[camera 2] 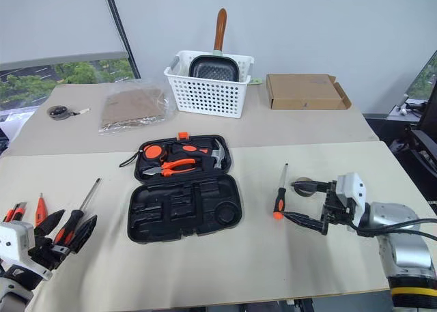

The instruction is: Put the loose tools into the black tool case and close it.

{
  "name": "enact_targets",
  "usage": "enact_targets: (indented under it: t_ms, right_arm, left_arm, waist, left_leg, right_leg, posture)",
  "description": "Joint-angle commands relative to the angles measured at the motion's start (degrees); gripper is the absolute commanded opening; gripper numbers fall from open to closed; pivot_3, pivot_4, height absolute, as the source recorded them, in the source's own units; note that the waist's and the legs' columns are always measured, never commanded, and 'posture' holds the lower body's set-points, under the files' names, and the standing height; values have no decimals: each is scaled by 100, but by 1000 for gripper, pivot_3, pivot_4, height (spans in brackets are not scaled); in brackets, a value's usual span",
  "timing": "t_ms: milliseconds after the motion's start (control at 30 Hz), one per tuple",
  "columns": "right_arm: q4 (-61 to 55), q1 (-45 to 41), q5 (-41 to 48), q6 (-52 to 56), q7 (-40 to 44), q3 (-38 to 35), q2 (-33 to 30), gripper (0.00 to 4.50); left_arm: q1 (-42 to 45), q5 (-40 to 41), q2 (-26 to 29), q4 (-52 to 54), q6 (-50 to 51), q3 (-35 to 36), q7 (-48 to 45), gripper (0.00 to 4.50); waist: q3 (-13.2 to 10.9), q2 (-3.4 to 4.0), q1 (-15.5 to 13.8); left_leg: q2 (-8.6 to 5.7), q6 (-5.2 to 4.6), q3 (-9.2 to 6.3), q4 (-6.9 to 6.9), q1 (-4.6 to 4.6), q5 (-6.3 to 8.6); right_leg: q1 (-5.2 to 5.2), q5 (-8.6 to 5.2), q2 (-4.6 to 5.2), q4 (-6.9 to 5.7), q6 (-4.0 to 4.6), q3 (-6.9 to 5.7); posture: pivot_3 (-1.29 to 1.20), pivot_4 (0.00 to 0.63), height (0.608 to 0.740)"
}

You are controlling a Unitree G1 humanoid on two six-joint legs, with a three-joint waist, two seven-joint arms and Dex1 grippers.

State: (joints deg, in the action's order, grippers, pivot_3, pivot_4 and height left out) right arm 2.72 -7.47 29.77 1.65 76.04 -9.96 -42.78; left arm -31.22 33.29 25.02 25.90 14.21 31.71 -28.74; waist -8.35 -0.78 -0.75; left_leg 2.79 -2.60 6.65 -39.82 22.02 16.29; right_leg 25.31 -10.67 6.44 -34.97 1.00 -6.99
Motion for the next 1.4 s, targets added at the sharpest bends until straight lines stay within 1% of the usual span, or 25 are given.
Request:
enact_targets:
  t_ms: [33,200,367,433,467,500,600,633,700,733,867,967,1100,1133,1200,1267,1333,1400]
  right_arm:
    - [-341,-319,219,159,163,122,22,4461]
    - [-354,-484,221,208,237,214,55,4461]
    - [-214,-580,143,133,308,259,106,4461]
    - [-197,-606,128,126,322,264,123,4500]
    - [-196,-623,124,130,321,270,131,4500]
    - [-197,-633,123,132,321,273,135,4500]
    - [-193,-640,118,112,309,271,148,4500]
    - [-196,-639,131,120,304,265,155,4500]
    - [-207,-631,155,130,301,249,163,4500]
    - [-218,-622,166,131,302,238,162,4500]
    - [-329,-590,280,217,192,162,215,4500]
    - [-434,-581,361,311,44,88,262,4500]
    - [-549,-565,428,441,-201,-9,306,4500]
    - [-575,-560,428,463,-256,-10,306,4500]
    - [-615,-558,424,491,-341,11,323,4500]
    - [-625,-577,412,503,-395,40,344,4500]
    - [-606,-604,402,509,-418,52,356,4500]
    - [-560,-587,405,484,-414,-1,346,4500]
  left_arm:
    - [31,-117,110,-53,467,204,433,4500]
    - [63,-282,261,-171,883,106,515,4500]
    - [60,-227,378,-223,1477,-32,471,4500]
    - [83,-235,397,-263,1597,-27,451,3993]
    - [94,-246,402,-293,1631,-12,445,3836]
    - [101,-245,398,-308,1650,0,438,3494]
    - [133,-219,337,-287,1675,64,475,2262]
    - [154,-217,306,-273,1689,94,520,1969]
    - [202,-215,258,-262,1697,147,582,1140]
    - [230,-194,233,-245,1683,182,597,943]
    - [423,-149,221,-126,1503,280,557,943]
    - [700,-58,360,27,1213,285,253,943]
    - [1295,66,848,-175,841,219,-569,943]
    - [1508,82,1066,-317,804,130,-855,943]
    - [2035,-100,1674,-748,529,-360,-1764,943]
    - [2524,-461,2172,-1259,18,-943,-2649,943]
    - [3082,-719,2512,-1815,-410,-1500,-3409,943]
    - [3668,-969,2712,-2357,-806,-2022,-4058,943]
  waist:
    - [-2,-3,-1]
    - [-3,-5,-48]
    - [-2,-5,-51]
    - [-2,-3,-60]
    - [-1,0,-63]
    - [0,3,-63]
    - [1,5,-63]
    - [0,5,-64]
    - [1,6,-70]
    - [1,6,-74]
    - [0,5,-91]
    - [-1,3,-102]
    - [-2,-1,-159]
    - [-2,1,-160]
    - [-2,1,-160]
    - [-2,2,-169]
    - [-2,6,-151]
    - [-2,8,-144]
  left_leg:
    - [0,0,0,0,0,0]
    - [1,11,-3,0,1,6]
    - [0,14,0,0,0,8]
    - [0,14,-1,0,-1,8]
    - [0,14,-1,0,-3,8]
    - [0,14,0,0,-2,8]
    - [0,15,0,0,-3,8]
    - [0,15,0,0,-3,8]
    - [-1,15,0,-1,-3,8]
    - [-1,15,0,-1,-4,9]
    - [-1,16,-1,-1,-3,9]
    - [0,17,-2,-1,-2,8]
    - [-1,20,-2,-5,3,7]
    - [-1,21,-3,-5,4,6]
    - [-2,21,-1,-5,5,6]
    - [-4,16,1,-5,5,3]
    - [-8,15,3,-5,9,1]
    - [-10,9,11,-2,10,-2]
  right_leg:
    - [0,0,0,1,0,0]
    - [1,-6,1,-1,10,-6]
    - [0,-14,2,0,23,-3]
    - [0,-13,2,-2,23,-4]
    - [0,-14,3,-2,23,-4]
    - [0,-14,3,-2,23,-3]
    - [0,-14,4,-3,24,-3]
    - [0,-14,4,-3,24,-3]
    - [-1,-13,6,-3,23,-3]
    - [-2,-13,7,-2,23,-3]
    - [0,-13,6,-5,23,-4]
    - [0,-13,4,-6,23,-6]
    - [1,-12,1,-6,25,-11]
    - [2,-13,1,-6,26,-13]
    - [2,-12,2,-5,25,-10]
    - [2,-6,0,-6,14,-11]
    - [6,-1,-3,-6,7,-15]
    - [9,2,-3,-4,2,-10]
  posture:
    - [0,150,700]
    - [0,150,700]
    - [0,150,700]
    - [0,150,700]
    - [0,150,700]
    - [0,150,700]
    - [0,150,700]
    - [0,150,700]
    - [0,150,700]
    - [0,150,700]
    - [0,150,700]
    - [0,150,700]
    - [0,150,700]
    - [0,150,700]
    - [0,150,700]
    - [0,150,700]
    - [0,150,700]
    - [0,150,700]
